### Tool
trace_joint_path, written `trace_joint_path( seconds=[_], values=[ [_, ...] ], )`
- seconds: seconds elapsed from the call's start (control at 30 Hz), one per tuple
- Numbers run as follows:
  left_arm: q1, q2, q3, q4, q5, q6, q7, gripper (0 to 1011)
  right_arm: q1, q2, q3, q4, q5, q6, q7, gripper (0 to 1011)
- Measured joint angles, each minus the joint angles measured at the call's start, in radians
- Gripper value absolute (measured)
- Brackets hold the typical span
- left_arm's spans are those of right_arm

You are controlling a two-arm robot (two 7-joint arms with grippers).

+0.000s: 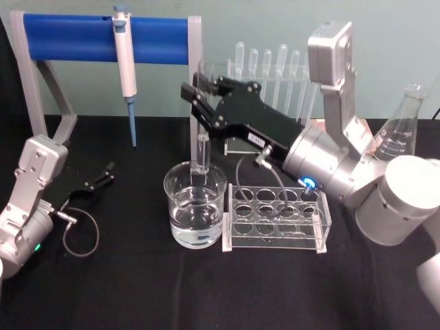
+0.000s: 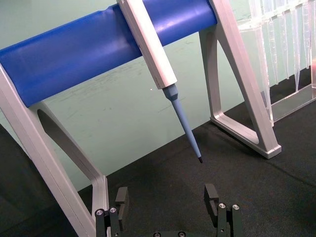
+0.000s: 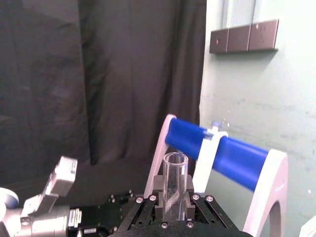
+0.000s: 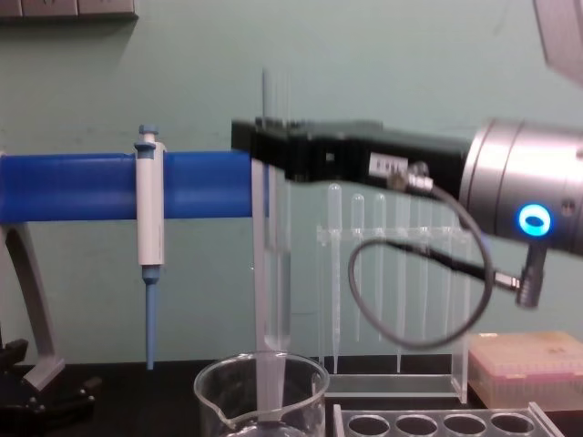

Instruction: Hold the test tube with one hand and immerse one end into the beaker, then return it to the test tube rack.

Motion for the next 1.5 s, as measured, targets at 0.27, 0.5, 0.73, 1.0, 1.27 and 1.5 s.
trace_joint_path(
  seconds=[0.27, 0.5, 0.73, 1.0, 1.27, 1.5],
  values=[
    [0.000, 0.000, 0.000, 0.000, 0.000, 0.000, 0.000, 1000, -0.017, -0.018, -0.014, 0.064, -0.020, -0.034, 0.020, 224],
    [0.000, 0.000, 0.000, 0.000, 0.000, 0.000, 0.000, 1000, -0.027, -0.041, -0.027, 0.129, -0.044, -0.066, 0.033, 224],
    [0.000, 0.000, 0.000, 0.000, 0.000, 0.000, 0.000, 1000, -0.034, -0.061, -0.031, 0.180, -0.063, -0.089, 0.045, 225],
    [0.000, 0.000, 0.000, 0.000, 0.000, 0.000, 0.000, 1000, -0.045, -0.075, -0.031, 0.207, -0.080, -0.100, 0.051, 224],
    [0.000, 0.000, 0.000, 0.000, 0.000, 0.000, 0.000, 1000, -0.060, -0.084, -0.021, 0.215, -0.093, -0.109, 0.047, 225],
    [0.000, 0.000, 0.000, 0.000, 0.000, 0.000, 0.000, 1000, -0.067, -0.083, -0.015, 0.198, -0.111, -0.089, 0.028, 224]
  ],
)
